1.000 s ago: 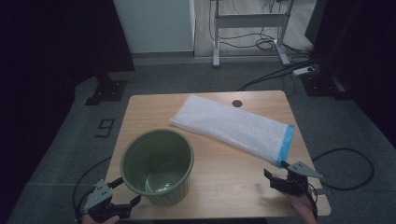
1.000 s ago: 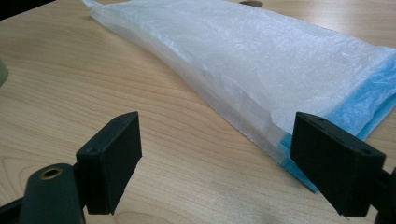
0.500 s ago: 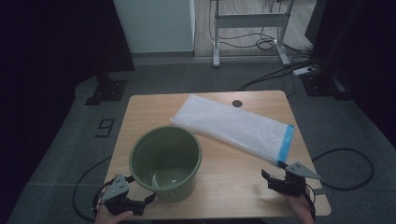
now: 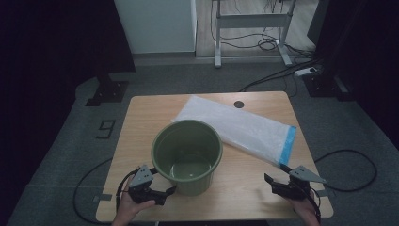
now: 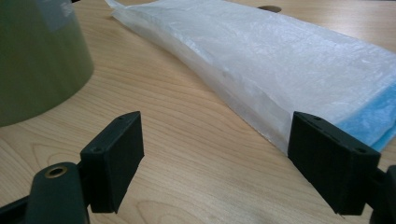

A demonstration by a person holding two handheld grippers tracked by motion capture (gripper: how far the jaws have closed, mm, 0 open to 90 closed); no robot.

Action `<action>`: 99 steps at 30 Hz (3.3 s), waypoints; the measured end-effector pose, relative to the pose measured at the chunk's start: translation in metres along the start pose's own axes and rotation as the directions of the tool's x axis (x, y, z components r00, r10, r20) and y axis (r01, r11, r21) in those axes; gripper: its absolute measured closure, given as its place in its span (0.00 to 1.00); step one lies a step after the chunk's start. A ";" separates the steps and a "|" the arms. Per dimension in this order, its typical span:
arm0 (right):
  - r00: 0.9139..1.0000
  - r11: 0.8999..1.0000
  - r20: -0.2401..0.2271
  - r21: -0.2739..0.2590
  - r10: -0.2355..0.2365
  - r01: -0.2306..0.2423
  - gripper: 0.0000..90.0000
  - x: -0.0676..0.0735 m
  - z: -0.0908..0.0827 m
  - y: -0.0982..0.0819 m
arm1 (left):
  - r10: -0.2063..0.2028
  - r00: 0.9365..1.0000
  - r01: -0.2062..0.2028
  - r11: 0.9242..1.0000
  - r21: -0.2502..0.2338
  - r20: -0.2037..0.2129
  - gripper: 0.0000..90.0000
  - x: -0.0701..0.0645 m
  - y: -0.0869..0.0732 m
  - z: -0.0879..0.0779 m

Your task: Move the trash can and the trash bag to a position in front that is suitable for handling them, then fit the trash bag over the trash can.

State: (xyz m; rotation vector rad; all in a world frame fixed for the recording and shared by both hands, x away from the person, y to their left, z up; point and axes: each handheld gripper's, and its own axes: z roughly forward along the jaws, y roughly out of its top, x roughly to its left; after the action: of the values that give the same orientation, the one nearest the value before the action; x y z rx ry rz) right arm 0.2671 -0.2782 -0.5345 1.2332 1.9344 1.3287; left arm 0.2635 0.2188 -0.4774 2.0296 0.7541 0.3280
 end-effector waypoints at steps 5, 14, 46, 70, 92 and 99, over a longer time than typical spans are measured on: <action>1.000 1.000 0.008 -0.005 0.012 -0.012 0.20 -0.002 -0.002 0.000 | 0.004 1.000 -0.004 1.000 0.003 0.021 0.08 -0.001 0.010 0.016; 1.000 1.000 0.006 0.019 -0.018 0.018 0.20 0.004 0.002 -0.002 | -0.007 1.000 0.007 1.000 0.006 0.007 0.09 -0.003 0.019 0.037; 0.990 0.980 0.051 0.158 -0.131 0.121 0.27 0.015 0.109 0.053 | -0.163 0.970 0.168 0.986 0.014 -0.181 0.13 0.037 -0.042 -0.015; 0.993 0.965 0.073 0.253 -0.091 0.070 0.99 0.006 0.100 0.029 | -0.181 0.960 0.200 0.977 0.068 -0.215 0.15 0.041 -0.063 -0.019; 0.975 0.986 0.193 0.146 -0.109 0.082 0.38 0.002 0.011 0.001 | -0.212 0.952 0.225 0.974 0.037 -0.219 0.15 0.039 -0.061 -0.027; 0.987 0.984 0.090 0.133 -0.131 0.118 0.28 0.033 0.056 0.032 | -0.228 0.950 0.239 0.971 0.026 -0.214 0.15 0.039 -0.064 -0.030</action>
State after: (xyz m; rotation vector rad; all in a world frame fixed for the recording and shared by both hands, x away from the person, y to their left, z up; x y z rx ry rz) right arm 0.3081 -0.2192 -0.5249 1.1913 2.0168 1.0773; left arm 0.2543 0.2890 -0.5170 1.9468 1.1336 0.3922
